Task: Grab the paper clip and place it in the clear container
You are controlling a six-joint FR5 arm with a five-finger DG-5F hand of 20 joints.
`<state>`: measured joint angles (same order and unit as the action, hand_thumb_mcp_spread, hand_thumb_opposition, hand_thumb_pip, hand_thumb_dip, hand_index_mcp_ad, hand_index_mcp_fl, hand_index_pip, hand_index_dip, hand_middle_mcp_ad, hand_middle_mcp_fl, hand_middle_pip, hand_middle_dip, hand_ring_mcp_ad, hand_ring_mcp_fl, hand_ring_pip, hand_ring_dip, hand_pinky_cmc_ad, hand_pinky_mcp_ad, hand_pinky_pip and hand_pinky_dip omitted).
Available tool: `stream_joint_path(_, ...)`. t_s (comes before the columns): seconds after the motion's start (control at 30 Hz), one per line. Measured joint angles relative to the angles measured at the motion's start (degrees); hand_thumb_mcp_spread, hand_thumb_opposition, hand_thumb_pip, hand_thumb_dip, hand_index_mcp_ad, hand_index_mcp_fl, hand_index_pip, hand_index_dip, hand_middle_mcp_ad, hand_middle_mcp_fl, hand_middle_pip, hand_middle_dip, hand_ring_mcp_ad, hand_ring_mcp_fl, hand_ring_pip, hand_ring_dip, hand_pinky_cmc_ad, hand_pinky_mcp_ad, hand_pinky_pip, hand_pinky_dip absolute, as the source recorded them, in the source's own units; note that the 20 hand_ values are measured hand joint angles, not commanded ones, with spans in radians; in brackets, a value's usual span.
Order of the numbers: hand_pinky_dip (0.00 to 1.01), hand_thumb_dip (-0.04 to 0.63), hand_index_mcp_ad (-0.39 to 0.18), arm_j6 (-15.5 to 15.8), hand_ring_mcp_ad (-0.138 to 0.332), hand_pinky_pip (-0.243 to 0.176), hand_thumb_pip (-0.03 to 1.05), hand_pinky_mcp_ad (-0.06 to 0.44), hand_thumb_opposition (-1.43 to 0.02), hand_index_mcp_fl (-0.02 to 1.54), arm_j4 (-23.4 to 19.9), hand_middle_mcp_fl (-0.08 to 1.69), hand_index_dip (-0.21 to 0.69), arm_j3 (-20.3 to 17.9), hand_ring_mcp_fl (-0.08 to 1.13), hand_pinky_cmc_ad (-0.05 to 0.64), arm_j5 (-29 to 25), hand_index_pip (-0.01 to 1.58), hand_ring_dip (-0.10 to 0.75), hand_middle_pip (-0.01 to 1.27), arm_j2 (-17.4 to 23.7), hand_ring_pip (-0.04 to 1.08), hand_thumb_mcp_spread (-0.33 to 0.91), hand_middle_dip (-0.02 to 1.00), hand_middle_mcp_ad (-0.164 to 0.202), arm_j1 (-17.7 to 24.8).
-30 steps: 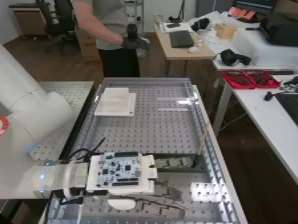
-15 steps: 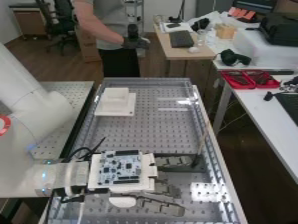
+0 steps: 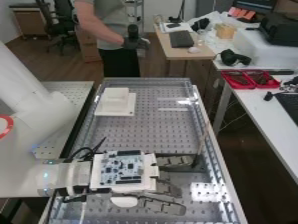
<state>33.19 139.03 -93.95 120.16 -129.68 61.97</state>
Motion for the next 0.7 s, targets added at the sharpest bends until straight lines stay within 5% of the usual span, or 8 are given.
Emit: stream_joint_path(0.7, 0.20, 0.321, -0.187, -0.4, 0.024, 0.003, 0.77, 0.215, -0.93, 0.21, 0.5, 0.50, -0.182, 0.2, 0.30, 0.443, -0.1, 0.21, 0.483, 0.90, -0.5, 0.39, 0.64, 0.77, -0.019, 0.0)
